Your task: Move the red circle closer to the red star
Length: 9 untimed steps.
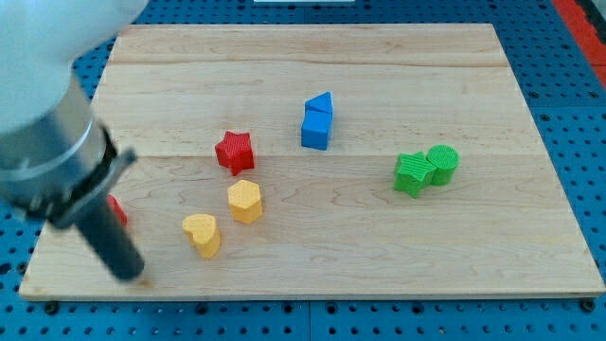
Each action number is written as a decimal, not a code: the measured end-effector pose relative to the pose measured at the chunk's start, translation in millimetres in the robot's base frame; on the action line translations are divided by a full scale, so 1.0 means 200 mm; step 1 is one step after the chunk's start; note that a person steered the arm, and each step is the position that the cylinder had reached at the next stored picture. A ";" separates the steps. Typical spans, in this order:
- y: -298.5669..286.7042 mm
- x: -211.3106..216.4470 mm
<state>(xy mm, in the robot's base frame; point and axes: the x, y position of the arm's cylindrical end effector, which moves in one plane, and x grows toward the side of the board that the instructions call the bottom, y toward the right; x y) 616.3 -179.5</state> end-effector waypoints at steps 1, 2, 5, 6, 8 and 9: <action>-0.16 -0.12; -0.37 -0.25; -0.21 -0.53; 0.03 -0.64; 0.06 -0.56; 0.22 -0.65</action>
<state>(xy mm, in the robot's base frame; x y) 486.6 -134.8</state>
